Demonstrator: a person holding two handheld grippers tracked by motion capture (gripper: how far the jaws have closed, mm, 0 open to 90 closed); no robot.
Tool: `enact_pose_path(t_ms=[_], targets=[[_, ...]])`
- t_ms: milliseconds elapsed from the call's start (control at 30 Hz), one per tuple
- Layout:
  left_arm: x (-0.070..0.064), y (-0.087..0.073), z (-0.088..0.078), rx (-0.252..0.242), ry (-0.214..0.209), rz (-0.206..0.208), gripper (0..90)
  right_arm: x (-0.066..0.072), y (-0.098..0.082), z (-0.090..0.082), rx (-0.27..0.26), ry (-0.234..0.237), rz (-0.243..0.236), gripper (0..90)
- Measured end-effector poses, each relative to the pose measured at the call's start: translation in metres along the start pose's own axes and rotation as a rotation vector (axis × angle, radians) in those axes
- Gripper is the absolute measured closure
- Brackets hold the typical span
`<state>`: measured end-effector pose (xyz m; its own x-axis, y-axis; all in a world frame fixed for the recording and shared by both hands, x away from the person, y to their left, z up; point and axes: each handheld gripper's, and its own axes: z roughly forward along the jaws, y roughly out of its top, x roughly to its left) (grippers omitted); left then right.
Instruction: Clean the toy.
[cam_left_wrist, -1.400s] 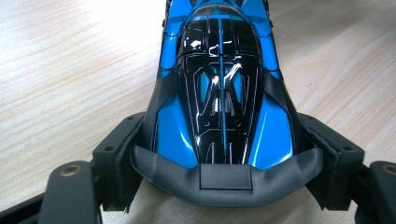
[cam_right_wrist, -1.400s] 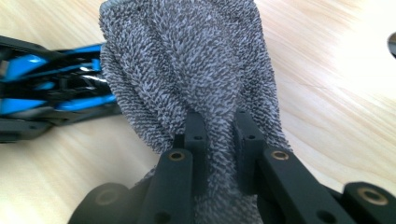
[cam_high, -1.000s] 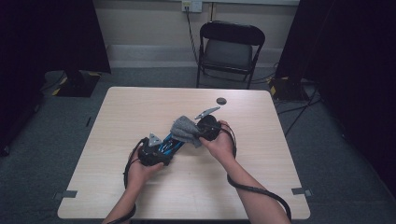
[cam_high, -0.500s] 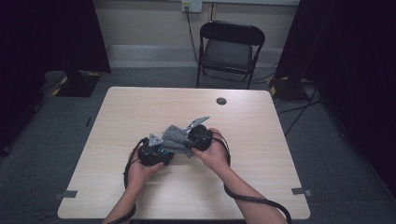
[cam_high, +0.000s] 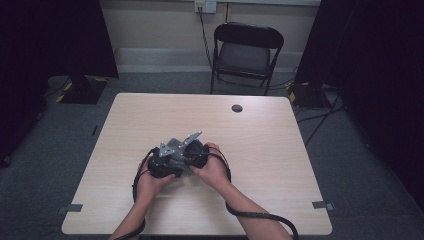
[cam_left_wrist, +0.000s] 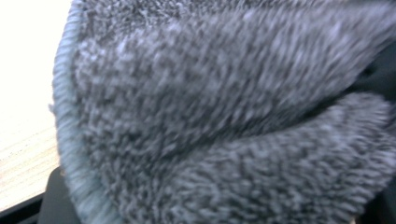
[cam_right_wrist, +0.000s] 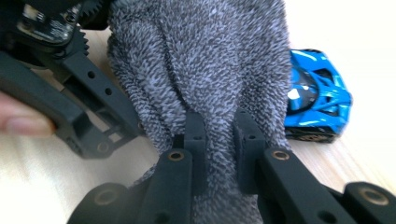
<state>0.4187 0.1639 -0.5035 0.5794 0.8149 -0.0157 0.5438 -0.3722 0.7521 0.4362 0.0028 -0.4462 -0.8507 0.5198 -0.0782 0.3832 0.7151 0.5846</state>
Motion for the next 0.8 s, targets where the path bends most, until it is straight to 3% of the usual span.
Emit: enact_pose_path(t_ms=[500, 800], targets=[[0.001, 0.000, -0.001, 0.009, -0.002, 0.015, 24.1, -0.007, 0.001, 0.003, 0.009, -0.002, 0.027, 78.8], [0.001, 0.000, -0.001, 0.009, -0.002, 0.015, 24.2, -0.022, 0.003, 0.003, 0.017, -0.023, 0.072, 78.8]])
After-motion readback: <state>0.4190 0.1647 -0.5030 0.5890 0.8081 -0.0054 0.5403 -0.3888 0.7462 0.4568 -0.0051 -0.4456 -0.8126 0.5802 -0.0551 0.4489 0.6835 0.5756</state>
